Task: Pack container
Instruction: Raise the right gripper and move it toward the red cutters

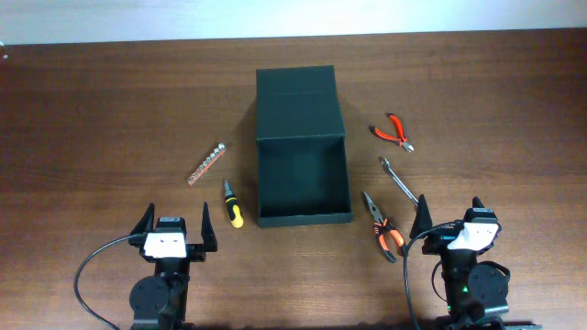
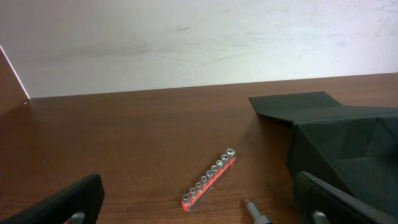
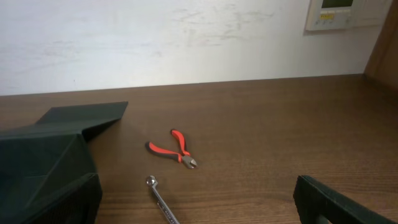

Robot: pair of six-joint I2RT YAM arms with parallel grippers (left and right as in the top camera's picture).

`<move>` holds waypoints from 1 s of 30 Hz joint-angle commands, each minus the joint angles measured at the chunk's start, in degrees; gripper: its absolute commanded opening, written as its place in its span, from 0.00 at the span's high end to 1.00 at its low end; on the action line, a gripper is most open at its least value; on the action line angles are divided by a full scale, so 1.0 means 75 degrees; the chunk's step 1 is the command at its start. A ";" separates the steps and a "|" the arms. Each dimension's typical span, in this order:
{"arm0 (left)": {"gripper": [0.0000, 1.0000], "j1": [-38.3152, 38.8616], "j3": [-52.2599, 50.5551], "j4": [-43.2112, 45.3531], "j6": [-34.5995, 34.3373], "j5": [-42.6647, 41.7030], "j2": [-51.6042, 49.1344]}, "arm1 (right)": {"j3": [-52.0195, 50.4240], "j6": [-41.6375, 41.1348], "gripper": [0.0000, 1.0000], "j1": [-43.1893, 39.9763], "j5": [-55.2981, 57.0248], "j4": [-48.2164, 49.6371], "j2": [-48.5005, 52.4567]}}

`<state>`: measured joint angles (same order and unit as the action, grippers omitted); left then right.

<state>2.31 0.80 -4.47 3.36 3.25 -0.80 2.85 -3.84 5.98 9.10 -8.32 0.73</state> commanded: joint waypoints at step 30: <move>0.01 0.0020 -0.0038 -0.0006 -0.0012 -0.0061 0.0058 | 0.7749 0.0087 0.01 -0.0003 0.0070 -0.3019 0.8754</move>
<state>2.31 0.80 -4.49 3.36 3.25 -0.78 56.10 -3.57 5.98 9.13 -29.63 61.76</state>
